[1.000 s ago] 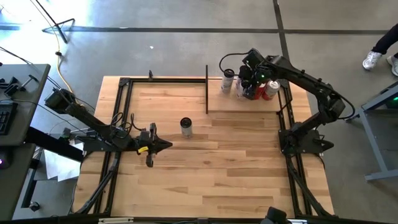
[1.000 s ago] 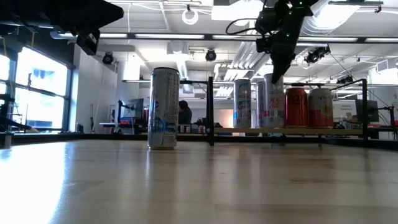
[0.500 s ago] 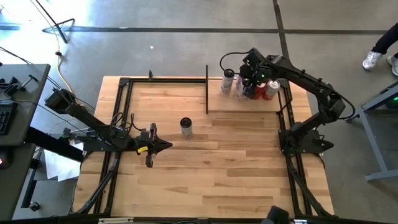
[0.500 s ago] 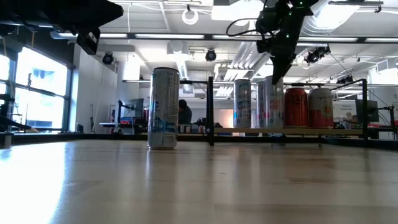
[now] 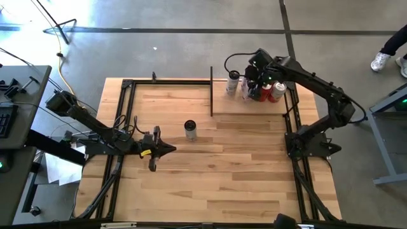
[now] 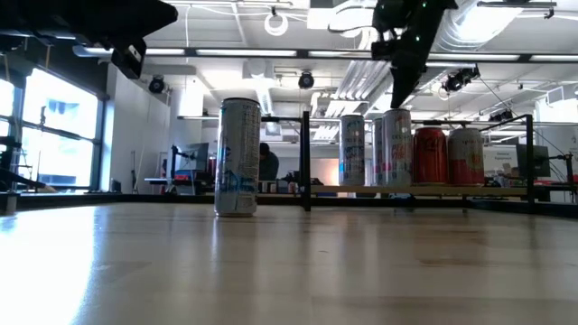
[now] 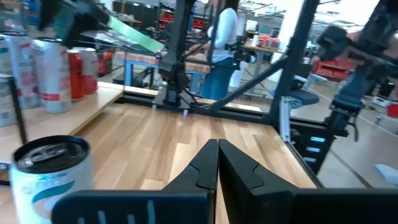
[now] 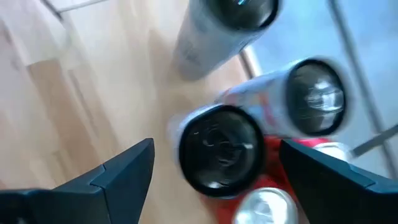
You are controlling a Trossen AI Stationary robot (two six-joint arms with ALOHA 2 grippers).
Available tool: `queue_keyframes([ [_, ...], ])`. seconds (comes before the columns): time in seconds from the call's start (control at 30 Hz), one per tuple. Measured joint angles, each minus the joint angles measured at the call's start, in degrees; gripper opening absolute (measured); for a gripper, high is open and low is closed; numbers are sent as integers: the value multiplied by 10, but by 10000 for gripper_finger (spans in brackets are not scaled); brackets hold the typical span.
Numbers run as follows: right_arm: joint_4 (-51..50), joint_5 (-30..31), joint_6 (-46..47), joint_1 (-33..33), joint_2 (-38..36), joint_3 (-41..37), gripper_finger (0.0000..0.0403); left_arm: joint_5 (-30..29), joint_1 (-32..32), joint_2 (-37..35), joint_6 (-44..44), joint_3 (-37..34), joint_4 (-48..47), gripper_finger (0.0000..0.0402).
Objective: Place canned beverage on shelf
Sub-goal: Put the arctic vibe soda can on the shelf aligned with the other arctic soda can
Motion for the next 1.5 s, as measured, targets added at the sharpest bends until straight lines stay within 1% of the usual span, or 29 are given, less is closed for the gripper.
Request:
queue_keyframes([
  [0.1,-14,26,4,16,-10,24,330,8,0,0,-4,0,-1,3],
  [0.2,-43,37,24,38,-15,60,330,8,0,0,-11,0,-6,3],
  [0.4,-84,31,109,102,-20,135,330,5,0,0,-8,0,-29,2],
  [0.47,-86,5,135,127,-20,150,330,-4,0,1,2,0,-31,1],
  [0.5,-81,-12,159,140,-20,152,330,-11,0,1,6,0,-34,1],
  [0.57,-66,-15,210,169,-20,147,328,-27,0,1,12,0,-42,1],
  [0.6,-63,-12,217,186,-21,137,325,-35,0,1,14,0,-49,1],
  [0.7,-30,32,217,250,-21,85,293,-71,0,1,-5,0,-79,0],
  [0.77,17,47,218,296,-21,36,252,-104,5,1,-34,0,-116,0],
  [0.87,118,81,221,371,-20,-50,163,-128,21,1,-89,0,-176,0],
  [0.97,269,123,225,445,-23,-138,55,-131,43,1,-124,0,-219,0],
  [1.0,325,134,226,466,-23,-164,29,-130,54,3,-131,0,-228,0],
  [1.03,388,144,226,485,-23,-193,15,-131,65,7,-135,0,-232,0],
  [1.1,520,155,222,513,-16,-246,23,-131,89,18,-135,0,-231,0],
  [1.17,652,158,221,525,-1,-295,33,-130,117,29,-135,0,-216,0],
  [1.23,780,160,221,529,25,-328,32,-127,141,49,-135,1,-203,0],
  [1.3,868,161,218,529,53,-346,21,-126,162,66,-135,0,-184,0],
  [1.4,926,160,231,522,100,-347,4,-103,193,94,-117,0,-154,0],
  [1.5,932,160,246,516,146,-324,6,-69,223,123,-85,0,-109,0],
])
